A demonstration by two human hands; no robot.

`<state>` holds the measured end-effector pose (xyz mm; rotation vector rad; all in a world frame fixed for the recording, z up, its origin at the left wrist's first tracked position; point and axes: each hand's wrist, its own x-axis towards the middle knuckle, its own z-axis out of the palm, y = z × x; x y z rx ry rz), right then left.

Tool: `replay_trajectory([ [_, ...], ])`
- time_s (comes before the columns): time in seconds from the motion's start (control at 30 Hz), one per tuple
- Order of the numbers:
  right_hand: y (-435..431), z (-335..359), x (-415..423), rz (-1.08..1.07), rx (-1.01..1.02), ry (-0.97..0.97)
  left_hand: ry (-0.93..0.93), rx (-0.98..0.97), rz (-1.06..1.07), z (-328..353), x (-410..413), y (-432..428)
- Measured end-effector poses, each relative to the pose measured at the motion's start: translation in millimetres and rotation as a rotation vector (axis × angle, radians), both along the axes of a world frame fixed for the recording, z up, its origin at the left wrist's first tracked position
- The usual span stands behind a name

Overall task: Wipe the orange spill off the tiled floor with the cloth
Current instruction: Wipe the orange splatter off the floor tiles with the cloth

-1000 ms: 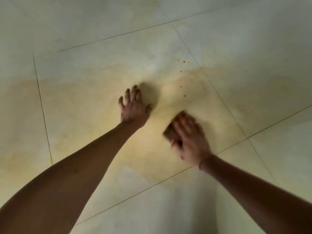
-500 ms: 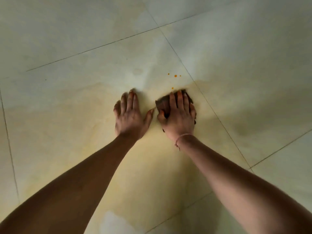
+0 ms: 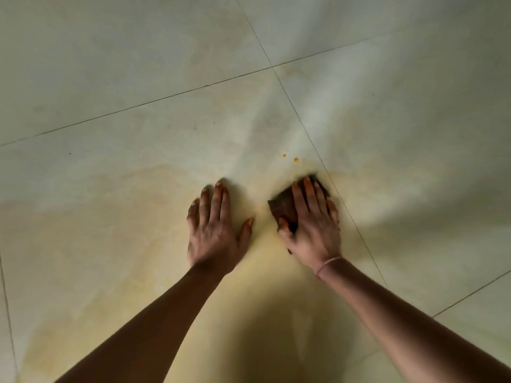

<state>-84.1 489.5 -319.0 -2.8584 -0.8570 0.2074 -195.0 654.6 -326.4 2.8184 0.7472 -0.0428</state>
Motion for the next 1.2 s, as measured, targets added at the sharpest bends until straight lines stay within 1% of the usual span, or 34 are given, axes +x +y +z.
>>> replay_trajectory([
  [0.03, 1.0, -1.1, 14.8, -0.001, -0.002, 0.001, 0.003, 0.002, -0.001, 0.3, 1.1, -0.3],
  [0.07, 16.2, -0.1, 32.9, -0.051, -0.002, 0.007, 0.001, 0.002, -0.003, -1.4, 0.6, 0.4],
  [0.13, 66.7, 3.1, 67.6, -0.154, 0.013, 0.008, -0.001, 0.001, -0.01, -5.7, -0.3, 2.0],
  [0.17, 86.6, 2.3, 74.5, -0.135, 0.017, 0.002, -0.005, 0.003, -0.011, -7.3, -0.6, 3.0],
  [0.2, 94.1, 3.3, 73.3, -0.059, 0.022, 0.018, -0.013, -0.002, -0.009, -8.2, -0.3, 2.5],
  [0.23, 87.3, 1.3, 66.0, 0.061, 0.028, 0.007, -0.016, -0.006, -0.012, -8.0, -0.7, 2.4],
  [0.3, 35.8, 0.1, 43.1, 0.324, -0.005, -0.016, -0.021, -0.038, -0.016, -3.7, -0.9, 2.8],
  [0.33, 3.6, 2.1, 34.3, 0.407, -0.031, 0.006, -0.024, -0.048, -0.019, -2.0, -1.3, 3.6],
  [0.37, -18.6, 3.3, 41.3, 0.442, -0.028, 0.013, -0.018, -0.053, -0.017, -1.3, -0.8, 3.8],
  [0.4, -25.0, 0.6, 54.4, 0.426, -0.017, 0.01, -0.014, -0.048, -0.017, -2.3, -1.4, 3.6],
  [0.43, -15.3, 0.6, 68.8, 0.34, -0.026, 0.003, -0.007, -0.043, -0.023, -3.0, -1.1, 3.8],
  [0.5, 33.0, -1.5, 88.3, 0.104, -0.025, -0.026, -0.012, -0.042, -0.035, -5.9, 0.1, 3.5],
  [0.53, 57.3, -2.6, 82.4, 0.071, -0.009, -0.039, -0.024, -0.038, -0.032, -8.0, -0.2, 3.1],
  [0.57, 73.4, -2.2, 68.8, 0.097, 0.021, -0.042, -0.024, -0.043, -0.031, -8.0, 0.5, 3.8],
  [0.6, 76.6, -4.9, 50.6, 0.176, 0.039, -0.033, -0.03, -0.059, -0.027, -7.6, 0.9, 4.9],
  [0.67, 40.7, -7.8, 19.2, 0.382, 0.013, -0.012, -0.048, -0.097, -0.014, -2.1, 0.3, 4.0],
  [0.73, 9.3, -0.2, 26.5, 0.45, -0.015, 0.016, -0.074, -0.151, 0.013, 4.1, -2.6, 4.1],
  [0.77, 9.8, 0.9, 38.1, 0.375, -0.015, 0.013, -0.091, -0.192, -0.005, 7.2, -1.8, 5.0],
  [0.83, 42.0, 0.9, 46.0, 0.126, -0.005, 0.008, -0.167, -0.256, -0.015, 8.4, -6.5, 9.4],
  [0.87, 63.2, -1.8, 40.9, 0.057, -0.005, -0.005, -0.212, -0.308, -0.003, 10.3, -8.9, 13.1],
  [0.93, 98.6, -5.8, 4.4, 0.139, -0.005, -0.031, -0.274, -0.36, 0.098, 16.4, -36.3, 26.9],
  [1.0, 119.6, -7.0, -46.4, 0.31, 0.032, -0.01, -0.257, -0.285, 0.159, 25.0, -95.0, 50.3],
  [1.07, 111.7, -3.7, -98.2, 0.472, 0.047, 0.006, -0.178, -0.195, 0.17, 31.9, -168.7, 76.7],
  [1.13, 83.8, -0.2, -139.2, 0.66, 0.005, 0.035, -0.058, -0.132, 0.228, 35.4, -240.9, 102.2],
  [1.17, 75.3, -1.1, -142.8, 0.699, -0.015, 0.034, -0.015, -0.102, 0.266, 35.4, -270.8, 111.9],
  [1.2, 77.1, -0.6, -137.0, 0.686, -0.025, 0.013, 0.009, -0.076, 0.308, 34.0, -295.7, 118.8],
])
